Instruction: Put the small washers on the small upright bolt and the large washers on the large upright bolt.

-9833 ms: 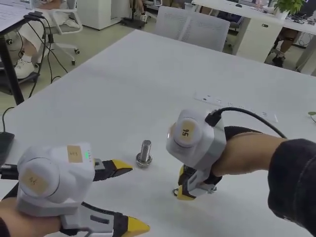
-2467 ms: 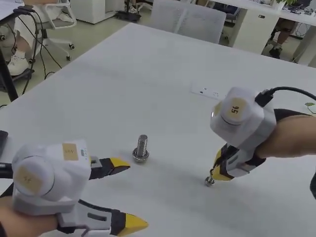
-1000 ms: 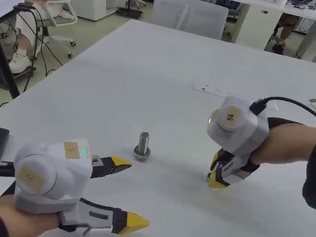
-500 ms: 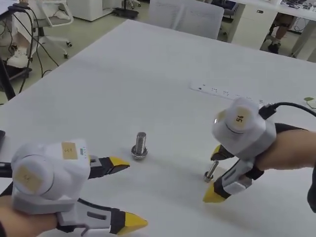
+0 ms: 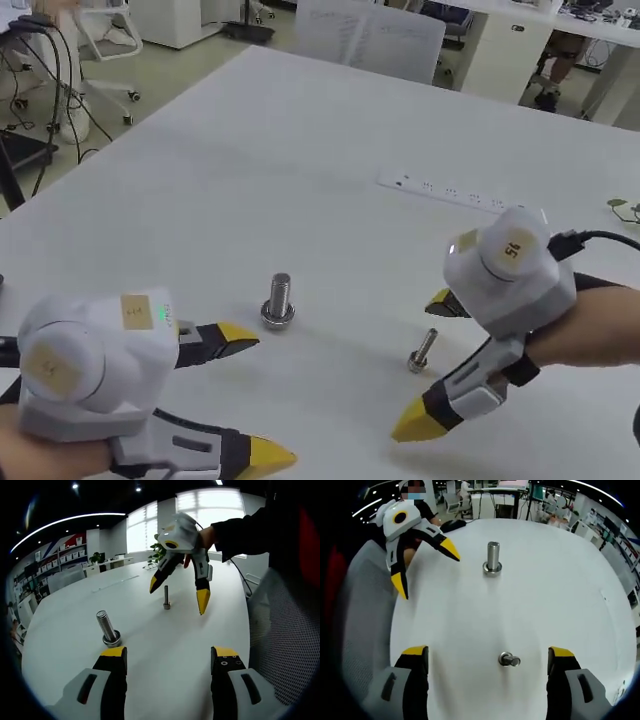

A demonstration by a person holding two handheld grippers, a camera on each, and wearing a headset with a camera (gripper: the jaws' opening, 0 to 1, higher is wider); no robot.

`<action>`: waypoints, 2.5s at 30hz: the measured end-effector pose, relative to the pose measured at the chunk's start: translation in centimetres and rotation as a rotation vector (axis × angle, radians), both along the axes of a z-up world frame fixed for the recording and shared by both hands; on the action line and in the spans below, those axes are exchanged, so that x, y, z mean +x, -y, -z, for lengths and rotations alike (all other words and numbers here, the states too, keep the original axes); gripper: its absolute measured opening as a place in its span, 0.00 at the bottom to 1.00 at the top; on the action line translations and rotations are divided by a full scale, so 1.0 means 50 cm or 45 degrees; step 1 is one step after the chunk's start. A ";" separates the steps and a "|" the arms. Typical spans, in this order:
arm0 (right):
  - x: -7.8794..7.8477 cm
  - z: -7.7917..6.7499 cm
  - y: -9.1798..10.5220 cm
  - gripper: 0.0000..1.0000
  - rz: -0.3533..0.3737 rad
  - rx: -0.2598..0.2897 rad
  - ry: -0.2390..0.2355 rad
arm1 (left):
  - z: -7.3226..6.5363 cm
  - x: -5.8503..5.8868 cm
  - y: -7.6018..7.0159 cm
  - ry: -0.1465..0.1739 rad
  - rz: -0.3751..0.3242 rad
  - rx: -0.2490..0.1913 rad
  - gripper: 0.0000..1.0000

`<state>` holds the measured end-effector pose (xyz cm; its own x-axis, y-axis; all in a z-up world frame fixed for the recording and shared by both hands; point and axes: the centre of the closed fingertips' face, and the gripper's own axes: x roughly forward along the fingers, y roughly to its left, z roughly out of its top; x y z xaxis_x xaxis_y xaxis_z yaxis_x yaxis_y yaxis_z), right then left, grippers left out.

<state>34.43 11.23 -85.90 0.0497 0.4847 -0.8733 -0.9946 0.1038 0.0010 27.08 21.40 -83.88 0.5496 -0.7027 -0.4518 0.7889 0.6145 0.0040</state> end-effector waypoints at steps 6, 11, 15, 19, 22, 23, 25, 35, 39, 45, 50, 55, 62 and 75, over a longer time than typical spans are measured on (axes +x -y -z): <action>-0.007 -0.010 0.001 1.00 0.038 0.061 0.006 | -0.003 0.002 0.000 0.001 0.002 0.000 0.67; -0.019 -0.016 0.005 1.00 0.066 0.116 0.020 | -0.007 0.003 -0.001 0.004 0.005 0.000 0.67; -0.021 -0.025 0.012 1.00 0.103 0.161 0.048 | -0.011 0.004 0.000 0.008 0.005 -0.003 0.67; -0.035 -0.032 0.018 1.00 0.135 0.206 0.053 | -0.016 0.006 0.000 0.013 0.005 -0.005 0.67; -0.046 -0.035 0.022 1.00 0.150 0.228 0.060 | -0.020 0.007 0.000 0.017 0.003 -0.009 0.67; -0.049 -0.035 0.024 1.00 0.157 0.232 0.060 | -0.021 0.007 -0.001 0.019 0.001 -0.009 0.67; -0.056 -0.038 0.028 1.00 0.172 0.249 0.064 | -0.022 0.006 -0.001 0.018 -0.001 -0.010 0.67; -0.088 -0.054 0.038 1.00 0.255 0.362 0.084 | -0.030 0.002 -0.008 0.026 -0.022 -0.023 0.68; -0.100 -0.062 0.039 1.00 0.291 0.413 0.098 | -0.033 -0.002 -0.010 0.027 -0.026 -0.023 0.68; -0.118 -0.068 0.039 1.00 0.327 0.473 0.121 | -0.036 -0.014 -0.013 0.022 -0.034 -0.027 0.68; -0.128 -0.066 0.041 1.00 0.352 0.493 0.113 | -0.033 -0.025 -0.017 0.010 -0.046 -0.031 0.70; -0.132 -0.069 0.041 1.00 0.356 0.503 0.118 | -0.036 -0.032 -0.020 -0.004 -0.062 -0.054 0.73; -0.133 -0.076 0.034 1.00 0.356 0.523 0.121 | -0.032 -0.041 -0.022 -0.063 -0.092 -0.075 0.88; -0.143 -0.070 0.034 1.00 0.395 0.536 0.096 | -0.025 -0.045 -0.026 -0.109 -0.108 -0.097 1.00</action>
